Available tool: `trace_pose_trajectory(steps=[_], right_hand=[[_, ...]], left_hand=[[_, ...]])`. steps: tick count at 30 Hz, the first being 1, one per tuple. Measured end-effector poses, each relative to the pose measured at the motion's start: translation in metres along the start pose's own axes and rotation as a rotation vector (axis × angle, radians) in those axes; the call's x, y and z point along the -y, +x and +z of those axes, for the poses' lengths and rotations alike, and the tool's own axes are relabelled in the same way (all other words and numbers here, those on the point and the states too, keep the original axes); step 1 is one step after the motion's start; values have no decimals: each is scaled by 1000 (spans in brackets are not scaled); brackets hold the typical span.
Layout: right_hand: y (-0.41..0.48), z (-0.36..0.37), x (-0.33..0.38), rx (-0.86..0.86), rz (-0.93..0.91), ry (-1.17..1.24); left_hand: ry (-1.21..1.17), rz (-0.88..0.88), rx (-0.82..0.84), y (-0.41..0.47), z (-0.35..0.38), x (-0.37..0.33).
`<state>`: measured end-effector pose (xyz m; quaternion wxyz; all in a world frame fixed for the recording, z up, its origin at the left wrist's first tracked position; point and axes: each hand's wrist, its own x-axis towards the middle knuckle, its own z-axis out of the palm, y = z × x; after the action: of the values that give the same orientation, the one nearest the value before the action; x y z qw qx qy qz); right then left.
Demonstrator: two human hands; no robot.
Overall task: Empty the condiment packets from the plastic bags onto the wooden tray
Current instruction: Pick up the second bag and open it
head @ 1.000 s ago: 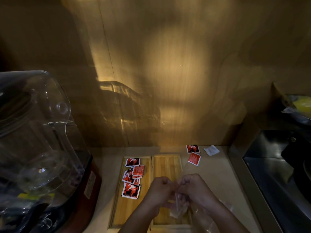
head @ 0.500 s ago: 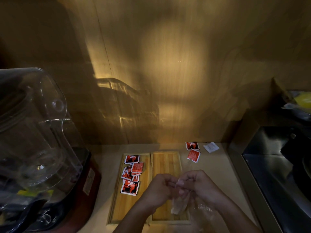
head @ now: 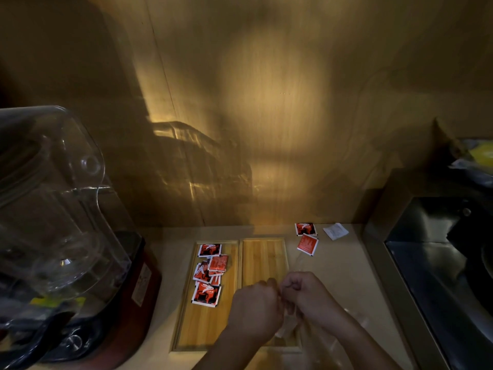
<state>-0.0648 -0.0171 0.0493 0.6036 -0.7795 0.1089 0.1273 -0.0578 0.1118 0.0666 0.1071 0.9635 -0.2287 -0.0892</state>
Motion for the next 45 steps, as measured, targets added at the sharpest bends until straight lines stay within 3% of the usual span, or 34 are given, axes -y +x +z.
trace_pose_trajectory(steps=[5, 9, 14, 19, 22, 33, 38, 42, 45], right_hand=[[-5, 4, 0, -39, -7, -48], [-9, 2, 1, -75, 0, 93], [-16, 7, 0, -34, 51, 224], [-18, 8, -3, -8, 73, 163], [-18, 5, -5, 33, 73, 97], [-21, -3, -8, 44, 38, -28], [-17, -1, -6, -63, 14, -277], [-14, 6, -10, -205, 36, -443], [-13, 8, -12, -126, 18, -475]], left_hand=[[-161, -98, 149, 2, 7, 10], [-495, -117, 142, 2, 14, 16], [-668, -101, 107, 2, 20, 17], [-1014, -115, 116, -3, 18, 16], [-1104, -174, 153, -5, 19, 16], [-991, -266, 55, -8, 24, 9], [-618, -267, -69, -8, 24, 3], [-491, -281, -101, -7, 15, 1], [-472, -247, -59, -6, 11, 3]])
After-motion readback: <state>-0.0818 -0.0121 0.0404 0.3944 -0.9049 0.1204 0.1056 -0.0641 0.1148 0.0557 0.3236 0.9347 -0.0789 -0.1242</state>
